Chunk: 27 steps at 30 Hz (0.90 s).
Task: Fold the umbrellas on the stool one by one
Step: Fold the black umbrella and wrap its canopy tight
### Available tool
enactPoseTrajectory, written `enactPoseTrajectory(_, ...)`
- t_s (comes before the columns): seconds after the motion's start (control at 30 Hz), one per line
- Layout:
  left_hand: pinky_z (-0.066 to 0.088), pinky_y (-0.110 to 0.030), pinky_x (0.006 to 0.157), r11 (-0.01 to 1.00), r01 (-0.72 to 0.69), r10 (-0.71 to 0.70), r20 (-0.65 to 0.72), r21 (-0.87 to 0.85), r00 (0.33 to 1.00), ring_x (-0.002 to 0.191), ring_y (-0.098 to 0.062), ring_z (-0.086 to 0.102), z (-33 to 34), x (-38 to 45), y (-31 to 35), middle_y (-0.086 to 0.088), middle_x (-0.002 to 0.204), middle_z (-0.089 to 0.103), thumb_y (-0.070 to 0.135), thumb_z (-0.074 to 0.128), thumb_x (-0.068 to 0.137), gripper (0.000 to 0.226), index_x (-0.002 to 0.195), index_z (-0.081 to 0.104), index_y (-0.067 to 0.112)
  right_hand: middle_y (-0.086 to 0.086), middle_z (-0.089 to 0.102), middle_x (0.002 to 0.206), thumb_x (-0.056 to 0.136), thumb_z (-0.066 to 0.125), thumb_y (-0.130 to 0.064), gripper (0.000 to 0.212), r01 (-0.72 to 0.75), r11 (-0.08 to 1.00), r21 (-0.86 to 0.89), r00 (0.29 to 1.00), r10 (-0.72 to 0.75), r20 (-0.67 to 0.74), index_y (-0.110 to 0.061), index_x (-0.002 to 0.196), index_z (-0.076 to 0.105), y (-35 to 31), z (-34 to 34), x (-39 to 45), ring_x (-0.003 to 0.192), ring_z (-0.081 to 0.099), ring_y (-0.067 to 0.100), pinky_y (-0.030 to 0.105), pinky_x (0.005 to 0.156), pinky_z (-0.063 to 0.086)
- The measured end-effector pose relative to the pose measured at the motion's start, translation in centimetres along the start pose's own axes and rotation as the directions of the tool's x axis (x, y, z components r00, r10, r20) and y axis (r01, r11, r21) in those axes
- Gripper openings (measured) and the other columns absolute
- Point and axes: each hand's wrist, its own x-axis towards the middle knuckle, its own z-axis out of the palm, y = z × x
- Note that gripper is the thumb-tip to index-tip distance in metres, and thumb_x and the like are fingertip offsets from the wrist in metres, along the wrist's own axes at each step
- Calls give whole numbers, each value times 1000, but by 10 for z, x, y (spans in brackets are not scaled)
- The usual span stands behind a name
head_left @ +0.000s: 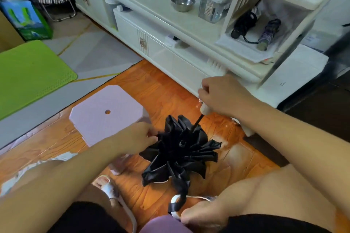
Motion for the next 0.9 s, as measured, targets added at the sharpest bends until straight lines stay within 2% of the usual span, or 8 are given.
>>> enactPoseTrajectory(0.17,47,-34,93,984,72,-97,152,163,984,105,-19,61,21,21,-30,1,117,66,38,52,103,27,120,64,21,2,51,63,100,36,-28,35,-48,999,25,996,46,80,-21,65,41,4,77,1,61,46,21,33,52,31)
enactPoseTrajectory(0.27,49,-38,97,990,32,-46,98,137,994,116,-27,61,43,45,-26,-5,127,64,35,50,102,32,128,58,17,3,52,66,103,36,-28,37,-66,998,18,993,64,95,-18,68,46,9,110,10,65,49,21,34,53,34)
enactPoseTrajectory(0.4,43,-43,109,991,-23,21,19,133,1000,136,-29,48,69,64,-36,-2,153,43,33,53,100,63,157,29,20,0,48,59,103,40,-27,40,-98,995,32,990,94,102,-19,64,39,22,161,17,54,42,16,32,47,23)
enactPoseTrajectory(0.53,48,-45,104,988,7,9,-102,155,995,136,-28,46,84,78,-53,-1,151,41,45,54,99,70,158,22,24,-4,43,58,103,41,-26,38,-88,995,50,988,81,128,-19,65,38,30,205,19,56,42,17,31,49,25)
enactPoseTrajectory(0.63,51,-47,101,983,48,-43,-31,177,999,139,-29,40,102,96,-62,-2,155,34,58,58,93,84,159,16,26,-6,41,59,102,41,-28,36,-88,995,56,988,80,133,-20,66,40,31,228,21,64,48,23,35,54,34)
enactPoseTrajectory(0.7,49,-48,104,987,70,-77,39,141,996,145,-31,32,122,109,-69,-3,162,23,61,61,90,93,160,8,30,-6,41,57,99,39,-31,38,-89,994,59,988,81,130,-24,63,35,33,238,28,60,49,25,37,55,39)
enactPoseTrajectory(0.77,47,-49,108,993,113,-116,76,40,990,149,-31,26,144,117,-70,-2,167,13,62,63,89,98,160,-1,37,-7,38,56,98,42,-31,40,-105,992,63,986,96,133,-25,60,31,37,248,30,56,49,26,35,54,35)
enactPoseTrajectory(0.9,48,-47,107,991,104,-104,1,-89,995,150,-29,28,178,128,-65,1,168,14,48,61,96,93,157,-10,45,-14,25,55,96,41,-29,35,-44,992,119,996,34,81,-22,63,31,28,270,17,50,37,22,31,57,28)
